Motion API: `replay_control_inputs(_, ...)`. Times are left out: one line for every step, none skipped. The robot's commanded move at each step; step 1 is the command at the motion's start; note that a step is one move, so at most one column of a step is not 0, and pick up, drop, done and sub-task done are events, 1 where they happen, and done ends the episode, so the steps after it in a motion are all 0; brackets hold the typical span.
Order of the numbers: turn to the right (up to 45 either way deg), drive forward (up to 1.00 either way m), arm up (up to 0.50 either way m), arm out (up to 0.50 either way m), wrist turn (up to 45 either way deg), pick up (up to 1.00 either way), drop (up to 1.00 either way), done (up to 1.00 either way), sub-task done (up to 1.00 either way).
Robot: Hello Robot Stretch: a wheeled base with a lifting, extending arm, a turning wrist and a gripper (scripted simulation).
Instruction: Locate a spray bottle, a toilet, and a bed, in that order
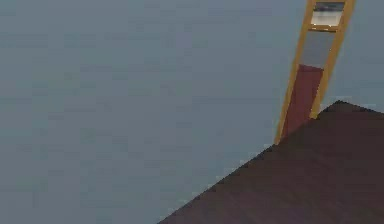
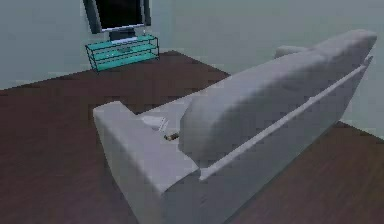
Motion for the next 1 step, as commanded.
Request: replay_control_inputs(39.0,0.00,0.00,0.00,0.0,0.00,0.00,0.00,0.00)
